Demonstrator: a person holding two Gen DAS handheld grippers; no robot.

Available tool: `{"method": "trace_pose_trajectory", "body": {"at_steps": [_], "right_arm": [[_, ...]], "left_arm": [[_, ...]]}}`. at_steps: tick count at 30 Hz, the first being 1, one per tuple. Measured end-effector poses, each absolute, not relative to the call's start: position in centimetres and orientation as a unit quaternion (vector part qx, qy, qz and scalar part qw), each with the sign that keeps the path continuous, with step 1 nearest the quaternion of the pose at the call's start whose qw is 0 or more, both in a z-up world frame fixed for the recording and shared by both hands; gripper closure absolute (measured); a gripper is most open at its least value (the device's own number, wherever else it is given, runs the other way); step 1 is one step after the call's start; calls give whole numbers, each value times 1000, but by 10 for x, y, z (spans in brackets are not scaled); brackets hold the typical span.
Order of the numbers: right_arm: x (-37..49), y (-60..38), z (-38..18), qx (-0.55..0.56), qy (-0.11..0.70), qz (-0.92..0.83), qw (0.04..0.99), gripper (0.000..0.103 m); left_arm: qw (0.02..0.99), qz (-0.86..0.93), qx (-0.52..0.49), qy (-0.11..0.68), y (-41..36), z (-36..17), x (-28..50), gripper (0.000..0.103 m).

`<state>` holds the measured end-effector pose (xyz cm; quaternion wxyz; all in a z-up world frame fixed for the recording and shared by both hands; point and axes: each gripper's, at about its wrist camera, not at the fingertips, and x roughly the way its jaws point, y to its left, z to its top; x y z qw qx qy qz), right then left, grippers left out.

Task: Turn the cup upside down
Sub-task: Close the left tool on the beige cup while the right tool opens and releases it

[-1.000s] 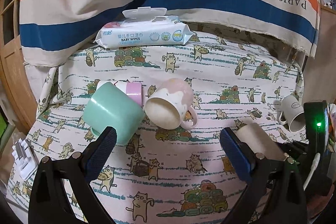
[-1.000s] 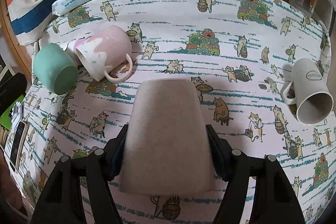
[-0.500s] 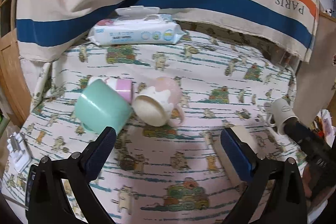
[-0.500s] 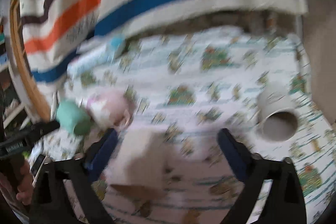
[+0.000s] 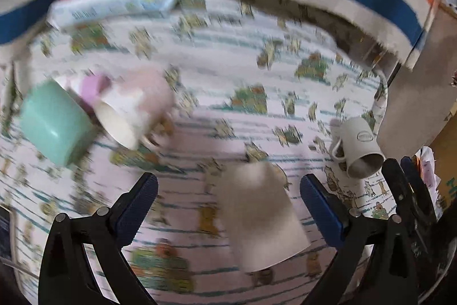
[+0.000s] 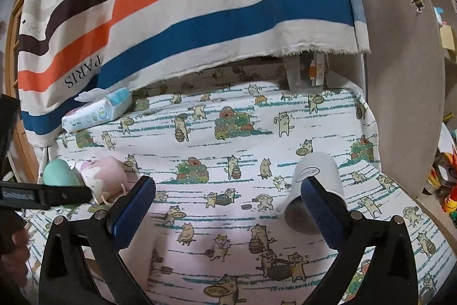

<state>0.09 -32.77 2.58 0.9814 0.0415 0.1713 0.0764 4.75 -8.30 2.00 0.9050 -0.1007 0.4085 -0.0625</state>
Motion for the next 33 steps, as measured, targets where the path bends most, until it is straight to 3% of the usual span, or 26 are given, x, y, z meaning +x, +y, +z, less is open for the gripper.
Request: {"method": "trace_pose_trajectory", "body": {"at_steps": [9,13,23,33], "right_arm": [[8,-320,12,10,187,74,979,0],[12,-316,5,-7,206,64,977,0],[23,-318,-1,0,239,54,970,0],[24,-311,-6,-13,255,67,965,0]], "left_arm": [[880,-32,-108,462,-107,-11,81,5],[868,-35,-111,483,-112,-20,89,16],[862,-30,-103,495,-121,-29,101,18],[863,-32,-65,501,-130,-31,104,32]]}}
